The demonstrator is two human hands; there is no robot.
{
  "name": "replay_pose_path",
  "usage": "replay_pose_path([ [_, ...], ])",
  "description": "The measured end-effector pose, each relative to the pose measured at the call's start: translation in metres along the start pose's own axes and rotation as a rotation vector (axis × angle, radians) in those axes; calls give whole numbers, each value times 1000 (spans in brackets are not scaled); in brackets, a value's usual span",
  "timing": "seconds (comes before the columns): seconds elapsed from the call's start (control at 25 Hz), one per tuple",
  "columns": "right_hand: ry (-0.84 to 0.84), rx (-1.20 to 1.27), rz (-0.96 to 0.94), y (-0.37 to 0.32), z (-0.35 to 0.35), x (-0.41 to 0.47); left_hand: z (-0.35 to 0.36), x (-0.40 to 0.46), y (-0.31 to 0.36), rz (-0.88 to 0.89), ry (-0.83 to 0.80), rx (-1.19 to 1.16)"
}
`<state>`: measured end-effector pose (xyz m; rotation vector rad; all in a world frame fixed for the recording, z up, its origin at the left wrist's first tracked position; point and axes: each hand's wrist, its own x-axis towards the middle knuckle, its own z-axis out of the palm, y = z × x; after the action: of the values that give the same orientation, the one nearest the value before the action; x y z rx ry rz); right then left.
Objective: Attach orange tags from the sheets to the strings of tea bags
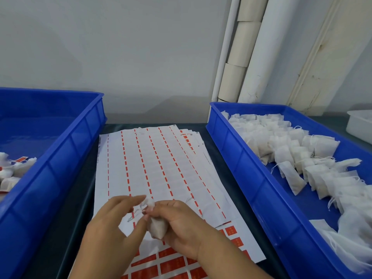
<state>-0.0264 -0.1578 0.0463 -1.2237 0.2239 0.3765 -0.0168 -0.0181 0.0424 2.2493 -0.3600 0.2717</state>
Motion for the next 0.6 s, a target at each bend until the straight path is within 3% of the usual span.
replay_pose_path([
  [0.32,40,-252,28,-3,0,7,-10,3,-3,14,-130,191],
  [0.6,62,-288,25,-1,-5,10,-11,4,-4,-59,-45,113],
])
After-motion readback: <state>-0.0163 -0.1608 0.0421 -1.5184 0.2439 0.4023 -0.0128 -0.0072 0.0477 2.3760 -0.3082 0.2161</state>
